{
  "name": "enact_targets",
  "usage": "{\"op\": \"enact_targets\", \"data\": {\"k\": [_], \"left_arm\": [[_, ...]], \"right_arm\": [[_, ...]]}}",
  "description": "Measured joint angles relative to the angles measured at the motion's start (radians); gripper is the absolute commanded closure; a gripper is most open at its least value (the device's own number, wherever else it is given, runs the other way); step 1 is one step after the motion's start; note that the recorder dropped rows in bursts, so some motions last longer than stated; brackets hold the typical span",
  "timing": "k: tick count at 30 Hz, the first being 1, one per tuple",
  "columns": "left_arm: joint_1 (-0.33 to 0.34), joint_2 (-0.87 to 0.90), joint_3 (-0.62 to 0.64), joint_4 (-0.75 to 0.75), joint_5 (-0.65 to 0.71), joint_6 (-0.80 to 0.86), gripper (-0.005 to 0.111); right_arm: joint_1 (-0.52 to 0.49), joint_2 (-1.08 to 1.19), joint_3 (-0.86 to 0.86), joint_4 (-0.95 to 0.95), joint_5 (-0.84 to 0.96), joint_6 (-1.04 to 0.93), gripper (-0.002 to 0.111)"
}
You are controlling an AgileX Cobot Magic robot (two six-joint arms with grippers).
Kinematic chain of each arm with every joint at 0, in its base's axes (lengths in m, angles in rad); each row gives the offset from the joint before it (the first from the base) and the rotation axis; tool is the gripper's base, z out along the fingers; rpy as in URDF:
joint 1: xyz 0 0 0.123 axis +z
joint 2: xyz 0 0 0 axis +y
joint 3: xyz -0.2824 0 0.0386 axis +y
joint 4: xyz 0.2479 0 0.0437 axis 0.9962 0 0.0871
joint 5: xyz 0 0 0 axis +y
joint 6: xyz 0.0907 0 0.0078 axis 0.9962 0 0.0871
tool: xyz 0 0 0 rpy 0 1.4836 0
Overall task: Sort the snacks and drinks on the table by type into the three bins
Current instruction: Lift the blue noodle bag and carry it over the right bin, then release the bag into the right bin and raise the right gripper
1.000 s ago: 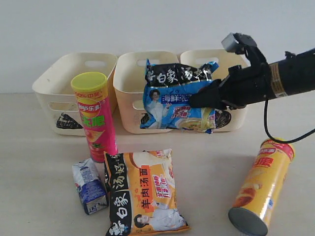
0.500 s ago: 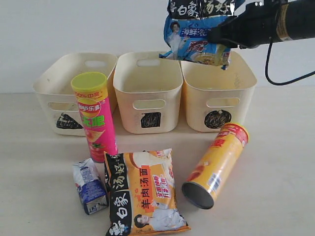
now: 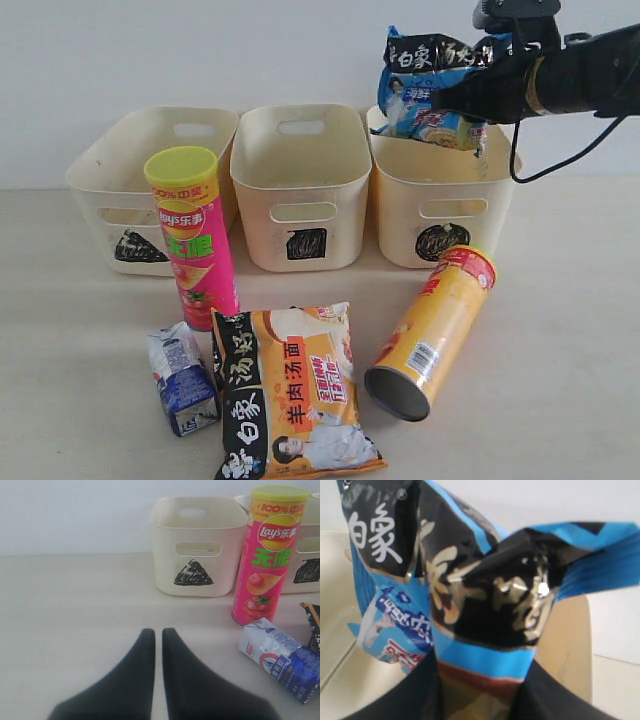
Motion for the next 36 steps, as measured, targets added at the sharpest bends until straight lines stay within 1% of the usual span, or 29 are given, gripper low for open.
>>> {"op": "enact_targets", "data": {"k": [2, 4, 5, 8, 11, 13, 14, 16, 18, 21, 22, 23, 24, 25, 26, 29, 30, 32, 34, 35, 36], "left_arm": [[0.000, 0.000, 0.000, 0.000, 0.000, 0.000, 0.102], [0.000, 0.000, 0.000, 0.000, 0.000, 0.000, 0.102], [0.000, 0.000, 0.000, 0.000, 0.000, 0.000, 0.102], [0.000, 0.000, 0.000, 0.000, 0.000, 0.000, 0.102], [0.000, 0.000, 0.000, 0.000, 0.000, 0.000, 0.102], [0.000, 0.000, 0.000, 0.000, 0.000, 0.000, 0.102], [0.000, 0.000, 0.000, 0.000, 0.000, 0.000, 0.102], [0.000, 0.000, 0.000, 0.000, 0.000, 0.000, 0.102], [0.000, 0.000, 0.000, 0.000, 0.000, 0.000, 0.102], [0.000, 0.000, 0.000, 0.000, 0.000, 0.000, 0.102], [0.000, 0.000, 0.000, 0.000, 0.000, 0.000, 0.102], [0.000, 0.000, 0.000, 0.000, 0.000, 0.000, 0.102], [0.000, 0.000, 0.000, 0.000, 0.000, 0.000, 0.102], [0.000, 0.000, 0.000, 0.000, 0.000, 0.000, 0.102], [0.000, 0.000, 0.000, 0.000, 0.000, 0.000, 0.102], [0.000, 0.000, 0.000, 0.000, 0.000, 0.000, 0.102], [0.000, 0.000, 0.000, 0.000, 0.000, 0.000, 0.102], [0.000, 0.000, 0.000, 0.000, 0.000, 0.000, 0.102], [0.000, 0.000, 0.000, 0.000, 0.000, 0.000, 0.102], [0.000, 0.000, 0.000, 0.000, 0.000, 0.000, 0.102], [0.000, 0.000, 0.000, 0.000, 0.000, 0.000, 0.102]], "right_arm": [[0.000, 0.017, -0.002, 0.002, 0.021, 0.002, 0.107], [0.000, 0.031, -0.004, 0.003, 0.036, 0.002, 0.099], [0.000, 0.036, -0.004, 0.004, 0.041, 0.002, 0.092], [0.000, 0.045, -0.004, 0.005, 0.045, 0.002, 0.065], [0.000, 0.045, -0.008, 0.008, 0.047, 0.002, 0.030], [0.000, 0.045, -0.013, 0.008, 0.049, 0.002, 0.019], [0.000, 0.045, -0.015, 0.008, 0.049, 0.000, 0.018], [0.000, 0.045, -0.017, 0.008, 0.053, -0.002, 0.021], [0.000, 0.045, -0.019, 0.008, 0.059, -0.002, 0.026], [0.000, 0.039, -0.019, 0.008, 0.048, -0.002, 0.039], [0.000, 0.031, -0.019, 0.008, 0.037, 0.000, 0.046], [0.000, 0.022, -0.019, 0.008, 0.021, 0.000, 0.055], [0.000, 0.012, -0.019, 0.008, 0.000, 0.000, 0.075], [0.000, -0.007, -0.019, 0.008, -0.042, 0.007, 0.087], [0.000, -0.017, -0.019, 0.008, -0.070, 0.012, 0.108], [0.000, -0.046, -0.019, 0.009, -0.237, -0.019, 0.109], [0.000, -0.057, -0.019, 0.009, -0.267, -0.035, 0.109], [0.000, -0.076, -0.019, 0.007, -0.255, -0.047, 0.109], [0.000, -0.096, -0.019, 0.007, -0.202, -0.068, 0.109], [0.000, -0.124, -0.019, 0.007, -0.118, -0.099, 0.109], [0.000, -0.136, -0.019, 0.007, -0.079, -0.113, 0.109]]}}
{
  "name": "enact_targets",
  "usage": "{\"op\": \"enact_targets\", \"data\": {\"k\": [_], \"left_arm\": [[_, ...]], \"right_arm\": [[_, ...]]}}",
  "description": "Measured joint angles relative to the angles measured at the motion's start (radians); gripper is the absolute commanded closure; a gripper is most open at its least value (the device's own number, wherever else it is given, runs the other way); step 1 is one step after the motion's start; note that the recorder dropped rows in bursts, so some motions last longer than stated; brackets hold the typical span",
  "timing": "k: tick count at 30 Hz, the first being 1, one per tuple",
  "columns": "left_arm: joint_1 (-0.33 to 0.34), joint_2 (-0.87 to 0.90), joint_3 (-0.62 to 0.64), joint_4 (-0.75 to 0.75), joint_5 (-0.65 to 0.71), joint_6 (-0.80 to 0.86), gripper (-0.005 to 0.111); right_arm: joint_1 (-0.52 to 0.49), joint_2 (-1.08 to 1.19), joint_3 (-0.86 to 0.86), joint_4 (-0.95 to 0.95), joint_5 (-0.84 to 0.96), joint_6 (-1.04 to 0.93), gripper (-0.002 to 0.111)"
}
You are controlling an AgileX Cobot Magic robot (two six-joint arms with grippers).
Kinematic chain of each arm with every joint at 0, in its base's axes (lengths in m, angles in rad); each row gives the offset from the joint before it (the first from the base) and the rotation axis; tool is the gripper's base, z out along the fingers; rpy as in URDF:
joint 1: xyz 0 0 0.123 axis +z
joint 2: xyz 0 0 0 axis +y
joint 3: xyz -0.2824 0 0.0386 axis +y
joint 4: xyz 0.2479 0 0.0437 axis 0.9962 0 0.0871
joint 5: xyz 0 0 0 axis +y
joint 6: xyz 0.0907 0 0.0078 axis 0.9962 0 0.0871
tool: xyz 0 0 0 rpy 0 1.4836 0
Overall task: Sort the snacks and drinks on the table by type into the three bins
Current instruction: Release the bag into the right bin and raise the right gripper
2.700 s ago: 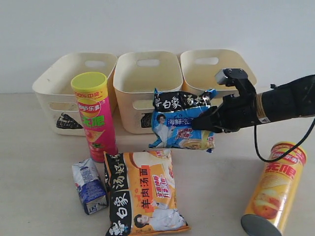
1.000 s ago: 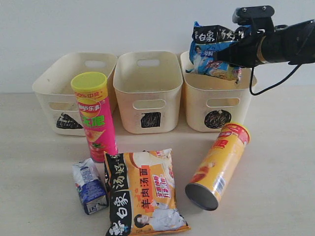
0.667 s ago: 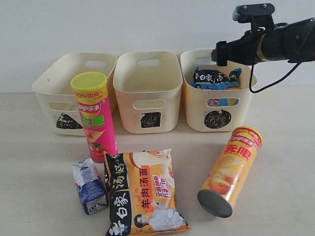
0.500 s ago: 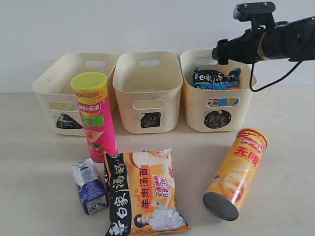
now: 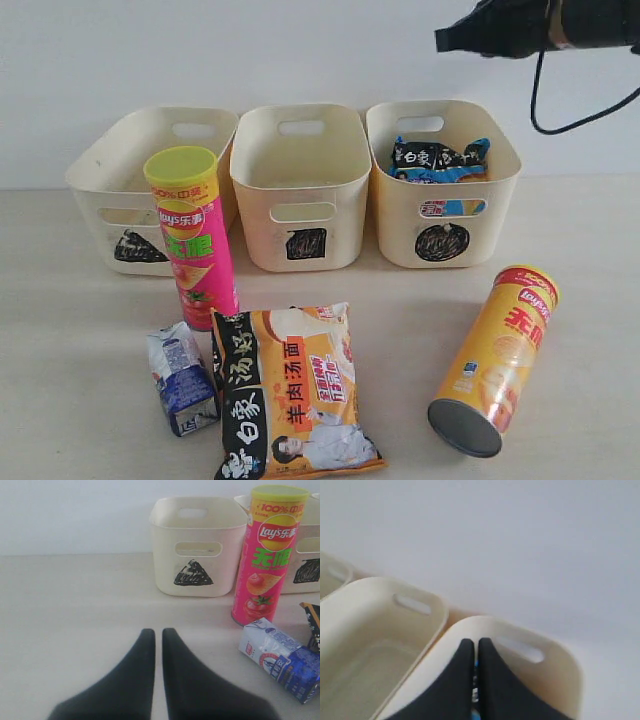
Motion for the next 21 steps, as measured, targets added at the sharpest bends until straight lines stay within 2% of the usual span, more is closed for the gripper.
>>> {"op": "enact_targets", "data": {"k": [2, 6, 11, 14, 17, 21], "left_arm": [[0.000, 0.000, 0.000, 0.000, 0.000, 0.000, 0.102], [0.000, 0.000, 0.000, 0.000, 0.000, 0.000, 0.102], [0.000, 0.000, 0.000, 0.000, 0.000, 0.000, 0.102], [0.000, 0.000, 0.000, 0.000, 0.000, 0.000, 0.102], [0.000, 0.000, 0.000, 0.000, 0.000, 0.000, 0.102], [0.000, 0.000, 0.000, 0.000, 0.000, 0.000, 0.102]], "right_arm": [[0.000, -0.062, 0.000, 0.000, 0.198, -0.091, 0.109], [0.000, -0.127, 0.000, 0.004, 0.481, -0.327, 0.108], [0.000, -0.135, 0.000, 0.147, 0.832, -0.663, 0.108], [0.000, -0.137, 0.000, 0.278, 0.918, -0.867, 0.108], [0.000, -0.137, 0.000, 0.486, 0.937, -1.081, 0.108], [0.000, -0.137, 0.000, 0.895, 0.949, -1.394, 0.108]]}}
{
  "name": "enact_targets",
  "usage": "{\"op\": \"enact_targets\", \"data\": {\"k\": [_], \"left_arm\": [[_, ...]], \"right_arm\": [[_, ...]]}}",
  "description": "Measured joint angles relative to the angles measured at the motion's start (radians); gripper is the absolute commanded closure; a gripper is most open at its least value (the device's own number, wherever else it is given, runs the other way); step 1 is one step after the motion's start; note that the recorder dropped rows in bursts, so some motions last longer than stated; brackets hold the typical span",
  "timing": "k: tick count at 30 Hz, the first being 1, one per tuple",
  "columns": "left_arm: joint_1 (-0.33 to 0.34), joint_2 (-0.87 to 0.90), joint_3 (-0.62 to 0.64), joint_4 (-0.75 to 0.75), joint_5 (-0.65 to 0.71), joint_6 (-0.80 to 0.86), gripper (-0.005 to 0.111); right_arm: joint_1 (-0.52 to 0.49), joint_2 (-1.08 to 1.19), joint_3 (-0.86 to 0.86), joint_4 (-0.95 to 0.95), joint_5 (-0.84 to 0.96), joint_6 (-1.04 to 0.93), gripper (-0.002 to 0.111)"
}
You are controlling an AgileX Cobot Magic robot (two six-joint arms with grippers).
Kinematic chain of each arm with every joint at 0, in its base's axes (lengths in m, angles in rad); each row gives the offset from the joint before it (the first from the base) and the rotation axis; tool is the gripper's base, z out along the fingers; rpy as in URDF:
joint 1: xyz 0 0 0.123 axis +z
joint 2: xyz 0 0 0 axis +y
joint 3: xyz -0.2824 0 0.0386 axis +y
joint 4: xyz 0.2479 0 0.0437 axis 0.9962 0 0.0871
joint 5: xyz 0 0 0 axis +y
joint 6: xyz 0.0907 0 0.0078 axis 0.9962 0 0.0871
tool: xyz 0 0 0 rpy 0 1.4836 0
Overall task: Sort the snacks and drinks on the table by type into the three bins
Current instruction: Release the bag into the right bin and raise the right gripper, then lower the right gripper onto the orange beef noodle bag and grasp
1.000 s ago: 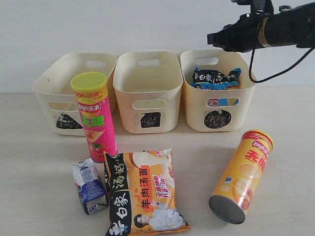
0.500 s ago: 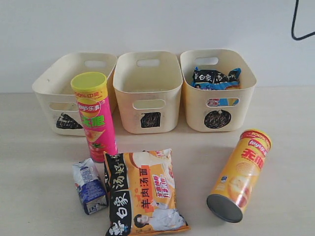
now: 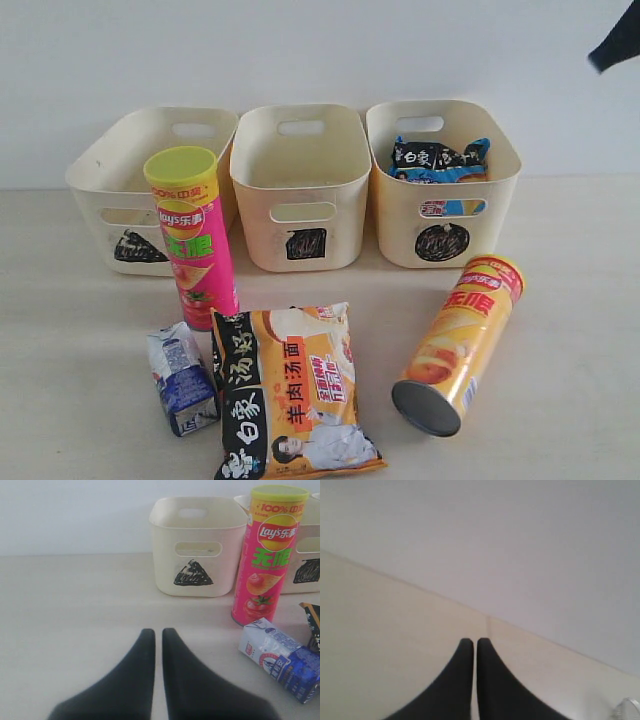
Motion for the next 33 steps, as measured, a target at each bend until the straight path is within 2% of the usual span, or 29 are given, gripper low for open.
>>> {"op": "enact_targets", "data": {"k": [5, 12, 19, 25, 27, 29, 33], "left_arm": [[0.000, 0.000, 0.000, 0.000, 0.000, 0.000, 0.102], [0.000, 0.000, 0.000, 0.000, 0.000, 0.000, 0.102], [0.000, 0.000, 0.000, 0.000, 0.000, 0.000, 0.102], [0.000, 0.000, 0.000, 0.000, 0.000, 0.000, 0.102], [0.000, 0.000, 0.000, 0.000, 0.000, 0.000, 0.102], [0.000, 0.000, 0.000, 0.000, 0.000, 0.000, 0.102], [0.000, 0.000, 0.000, 0.000, 0.000, 0.000, 0.102]], "right_arm": [[0.000, 0.000, 0.000, 0.467, 0.049, -0.315, 0.108], [0.000, 0.000, 0.000, 1.056, 0.243, -0.696, 0.108], [0.000, 0.000, 0.003, 1.331, 0.396, -0.919, 0.108], [0.000, 0.038, 0.103, 1.506, 0.446, -1.090, 0.108], [0.000, 0.071, 0.132, 1.546, 0.440, -1.108, 0.101], [0.011, 0.113, 0.144, 1.570, 0.440, -1.112, 0.088], [0.063, 0.175, 0.148, 1.585, 0.440, -1.113, 0.044]]}}
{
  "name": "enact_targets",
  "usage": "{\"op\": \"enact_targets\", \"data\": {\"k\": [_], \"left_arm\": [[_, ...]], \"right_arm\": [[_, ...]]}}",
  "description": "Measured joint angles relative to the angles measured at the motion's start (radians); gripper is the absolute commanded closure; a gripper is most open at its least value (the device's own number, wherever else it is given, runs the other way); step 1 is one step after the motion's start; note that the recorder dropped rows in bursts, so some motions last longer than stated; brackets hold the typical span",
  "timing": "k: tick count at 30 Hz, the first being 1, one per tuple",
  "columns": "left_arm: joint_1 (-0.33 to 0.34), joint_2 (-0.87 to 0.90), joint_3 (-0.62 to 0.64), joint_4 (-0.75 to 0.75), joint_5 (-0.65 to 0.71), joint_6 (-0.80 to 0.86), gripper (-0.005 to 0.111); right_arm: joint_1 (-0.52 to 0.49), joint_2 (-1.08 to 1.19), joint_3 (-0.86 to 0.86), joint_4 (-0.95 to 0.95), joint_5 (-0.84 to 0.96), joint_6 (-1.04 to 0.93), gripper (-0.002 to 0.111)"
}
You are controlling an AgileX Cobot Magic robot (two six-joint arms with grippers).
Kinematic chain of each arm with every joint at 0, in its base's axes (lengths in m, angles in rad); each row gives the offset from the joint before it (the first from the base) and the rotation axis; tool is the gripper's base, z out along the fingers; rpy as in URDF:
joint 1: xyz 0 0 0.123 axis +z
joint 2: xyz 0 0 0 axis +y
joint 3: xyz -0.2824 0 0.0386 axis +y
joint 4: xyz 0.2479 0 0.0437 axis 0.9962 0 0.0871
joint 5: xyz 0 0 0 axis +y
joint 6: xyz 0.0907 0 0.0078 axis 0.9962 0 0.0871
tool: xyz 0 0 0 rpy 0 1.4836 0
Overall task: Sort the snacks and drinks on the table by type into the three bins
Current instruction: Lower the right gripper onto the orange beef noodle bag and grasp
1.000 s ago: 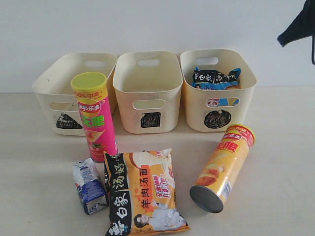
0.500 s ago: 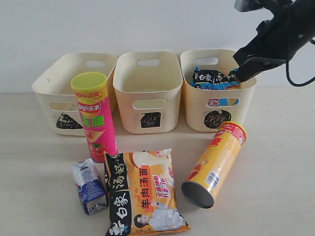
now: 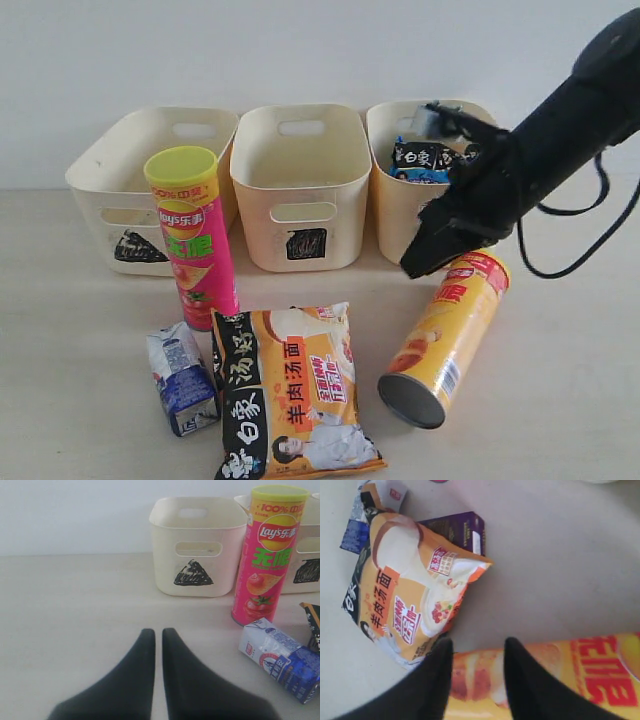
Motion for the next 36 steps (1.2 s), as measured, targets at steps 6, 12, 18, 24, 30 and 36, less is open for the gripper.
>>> {"op": "enact_targets", "data": {"k": [6, 12, 18, 24, 30, 36], "left_arm": [[0.000, 0.000, 0.000, 0.000, 0.000, 0.000, 0.102], [0.000, 0.000, 0.000, 0.000, 0.000, 0.000, 0.102], [0.000, 0.000, 0.000, 0.000, 0.000, 0.000, 0.102], [0.000, 0.000, 0.000, 0.000, 0.000, 0.000, 0.102], [0.000, 0.000, 0.000, 0.000, 0.000, 0.000, 0.102], [0.000, 0.000, 0.000, 0.000, 0.000, 0.000, 0.102]], "right_arm": [[0.081, 0.081, 0.000, 0.002, -0.070, 0.002, 0.022], [0.145, 0.145, 0.000, 0.004, -0.156, 0.006, 0.022], [0.155, 0.192, 0.000, 0.020, -0.177, 0.006, 0.022], [0.155, 0.236, 0.000, 0.077, -0.165, -0.022, 0.022], [0.155, 0.244, 0.000, 0.128, -0.057, -0.076, 0.022], [0.155, 0.244, 0.000, 0.160, -0.001, -0.095, 0.022]]}}
